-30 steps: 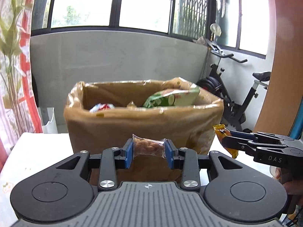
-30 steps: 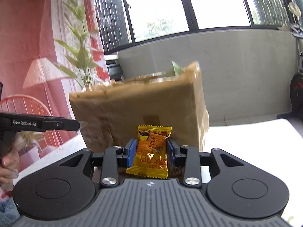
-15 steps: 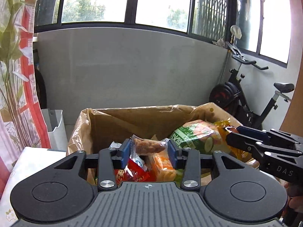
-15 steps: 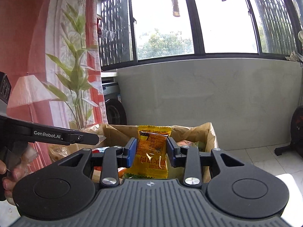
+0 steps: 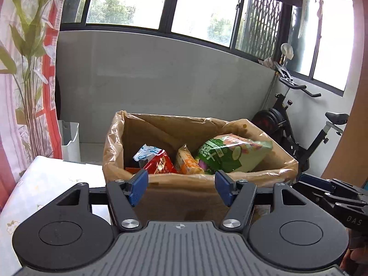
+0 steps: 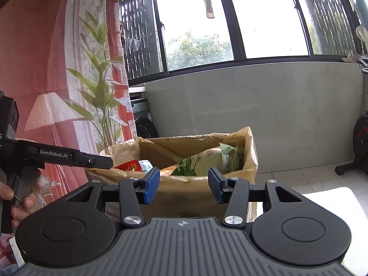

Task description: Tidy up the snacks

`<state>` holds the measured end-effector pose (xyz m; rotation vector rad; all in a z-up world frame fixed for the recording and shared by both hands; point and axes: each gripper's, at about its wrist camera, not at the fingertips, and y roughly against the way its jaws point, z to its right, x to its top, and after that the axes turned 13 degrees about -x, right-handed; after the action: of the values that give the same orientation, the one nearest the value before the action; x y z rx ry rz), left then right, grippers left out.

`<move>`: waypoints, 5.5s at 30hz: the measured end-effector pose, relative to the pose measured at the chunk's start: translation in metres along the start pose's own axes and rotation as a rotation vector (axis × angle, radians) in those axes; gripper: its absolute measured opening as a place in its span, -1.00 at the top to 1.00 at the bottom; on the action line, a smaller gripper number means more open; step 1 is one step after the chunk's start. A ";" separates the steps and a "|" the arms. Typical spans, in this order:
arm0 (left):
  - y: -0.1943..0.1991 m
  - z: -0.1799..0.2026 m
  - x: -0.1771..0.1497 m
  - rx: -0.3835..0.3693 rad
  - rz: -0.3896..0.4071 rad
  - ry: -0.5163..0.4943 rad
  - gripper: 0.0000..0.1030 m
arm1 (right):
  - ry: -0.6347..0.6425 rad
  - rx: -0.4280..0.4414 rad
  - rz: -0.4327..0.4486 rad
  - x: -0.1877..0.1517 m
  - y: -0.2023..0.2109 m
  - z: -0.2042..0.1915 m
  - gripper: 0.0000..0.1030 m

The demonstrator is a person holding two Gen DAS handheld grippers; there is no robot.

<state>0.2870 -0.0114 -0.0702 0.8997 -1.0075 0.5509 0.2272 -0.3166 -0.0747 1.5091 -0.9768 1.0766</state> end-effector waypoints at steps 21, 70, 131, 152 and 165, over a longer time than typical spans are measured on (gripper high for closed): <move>-0.019 0.011 -0.140 -0.025 -0.244 0.028 -0.28 | 0.037 -0.148 -0.565 -0.133 0.017 -0.004 -0.10; -0.093 0.043 -0.191 -0.045 -0.455 -0.147 -0.35 | 0.007 -0.153 -0.491 -0.142 0.018 0.016 0.00; -0.064 -0.018 0.032 0.099 0.074 -0.038 -0.28 | 0.218 -0.007 0.010 0.049 -0.100 -0.050 -0.29; 0.011 0.020 0.066 0.195 0.028 -0.071 -0.91 | 0.055 -0.105 -0.040 0.092 -0.017 -0.039 -1.00; 0.065 0.051 0.070 0.218 0.120 -0.065 -0.91 | 0.007 -0.143 -0.018 0.101 0.036 -0.047 -1.00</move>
<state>0.2453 -0.0197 0.0292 1.0596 -1.0796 0.7475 0.2142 -0.2822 0.0365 1.3947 -1.0120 0.9772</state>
